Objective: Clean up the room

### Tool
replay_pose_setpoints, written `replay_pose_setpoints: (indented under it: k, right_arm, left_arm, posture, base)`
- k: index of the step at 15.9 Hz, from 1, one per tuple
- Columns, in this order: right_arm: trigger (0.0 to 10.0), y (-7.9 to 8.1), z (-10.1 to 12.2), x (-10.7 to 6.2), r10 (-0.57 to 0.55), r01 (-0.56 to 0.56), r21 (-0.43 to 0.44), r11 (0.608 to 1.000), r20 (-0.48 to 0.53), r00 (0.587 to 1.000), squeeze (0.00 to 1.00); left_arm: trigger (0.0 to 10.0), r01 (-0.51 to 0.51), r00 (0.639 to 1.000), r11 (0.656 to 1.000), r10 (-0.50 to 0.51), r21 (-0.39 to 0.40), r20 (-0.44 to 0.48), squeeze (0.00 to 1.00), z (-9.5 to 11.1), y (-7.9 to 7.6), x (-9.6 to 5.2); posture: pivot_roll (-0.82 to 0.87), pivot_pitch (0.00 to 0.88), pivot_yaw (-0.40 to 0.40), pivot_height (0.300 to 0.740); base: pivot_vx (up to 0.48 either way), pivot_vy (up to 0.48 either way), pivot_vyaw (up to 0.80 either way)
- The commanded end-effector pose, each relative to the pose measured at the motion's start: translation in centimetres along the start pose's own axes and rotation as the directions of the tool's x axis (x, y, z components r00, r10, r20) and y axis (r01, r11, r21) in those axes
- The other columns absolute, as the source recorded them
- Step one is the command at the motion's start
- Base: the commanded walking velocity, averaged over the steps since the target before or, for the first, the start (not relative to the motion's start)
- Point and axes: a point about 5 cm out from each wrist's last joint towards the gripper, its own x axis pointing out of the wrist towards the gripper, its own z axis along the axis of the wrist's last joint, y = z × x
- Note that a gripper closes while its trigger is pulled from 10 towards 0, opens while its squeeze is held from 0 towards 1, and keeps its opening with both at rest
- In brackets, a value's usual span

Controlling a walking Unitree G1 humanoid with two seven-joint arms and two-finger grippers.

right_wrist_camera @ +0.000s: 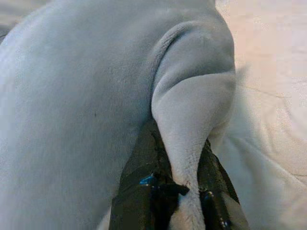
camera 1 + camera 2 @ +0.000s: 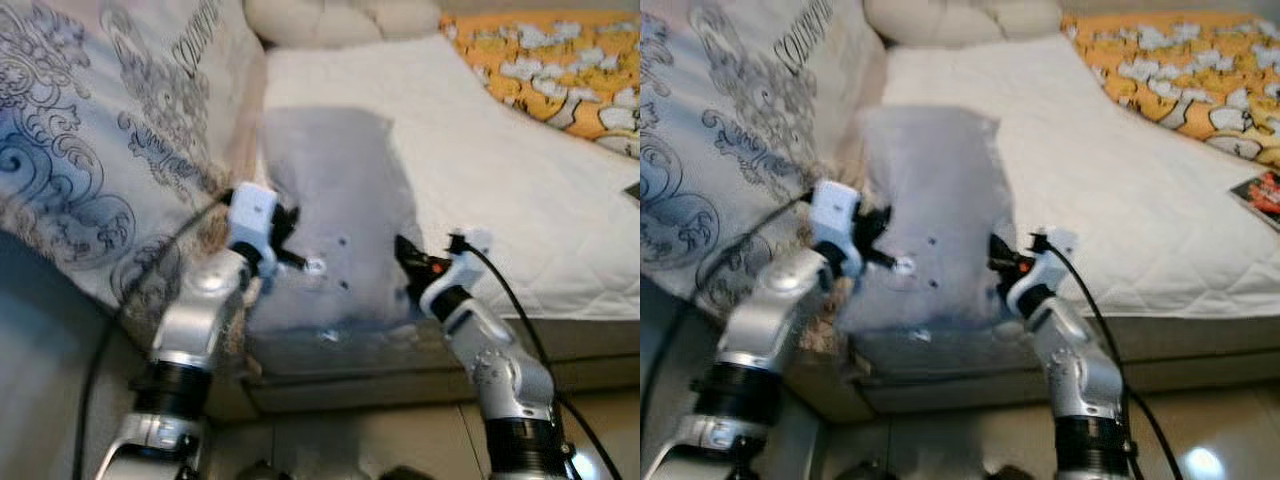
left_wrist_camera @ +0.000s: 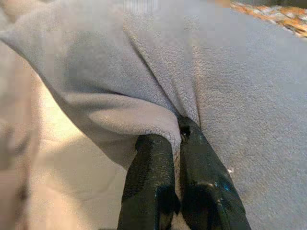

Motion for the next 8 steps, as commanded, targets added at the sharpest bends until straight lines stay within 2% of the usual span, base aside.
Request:
replay_pose_setpoints:
  k: [1, 3, 5, 7, 8]
  right_arm:
    - [10.0, 0.97, 0.73, 0.44, 0.046, -0.045, -0.021, 0.999, 0.022, 0.999, 0.00]
    - [10.0, 1.04, 0.81, 0.58, 0.051, -0.051, -0.025, 0.998, 0.020, 0.998, 0.00]
    - [10.0, 1.42, 0.93, 0.85, 0.078, -0.078, -0.069, 0.995, 0.007, 0.997, 0.00]
    - [10.0, 1.73, 0.87, 0.97, 0.087, -0.086, -0.085, 0.993, 0.003, 0.996, 0.00]
    - [10.0, 1.85, 0.82, 1.02, 0.088, -0.088, -0.087, 0.992, 0.002, 0.996, 0.00]
  left_arm:
    - [10.0, 0.024, 0.998, 1.000, -0.024, 0.004, 0.050, 0.00, 0.92, -0.49, 0.32]
    - [10.0, 0.024, 0.998, 1.000, -0.023, -0.001, 0.056, 0.00, 1.01, -0.47, 0.30]
    - [10.0, 0.019, 0.998, 1.000, -0.019, -0.007, 0.060, 0.00, 1.02, -0.40, 0.25]
    - [10.0, 0.016, 0.998, 1.000, -0.016, -0.011, 0.060, 0.00, 0.99, -0.28, 0.22]
    - [10.0, 0.016, 0.998, 1.000, -0.015, -0.011, 0.059, 0.00, 0.96, -0.19, 0.19]
  posture:
    - [0.03, 0.000, 0.062, 0.740]
    - [0.03, 0.000, 0.058, 0.740]
    - [0.03, 0.000, 0.058, 0.740]
    - [0.03, 0.000, 0.063, 0.740]
    - [0.03, 0.000, 0.069, 0.740]
  base:
    - [0.000, 0.000, 0.00]
    - [0.000, 0.000, 0.00]
    - [0.000, 0.000, 0.00]
    - [0.259, 0.000, 0.00]
    - [0.262, 0.000, 0.42]
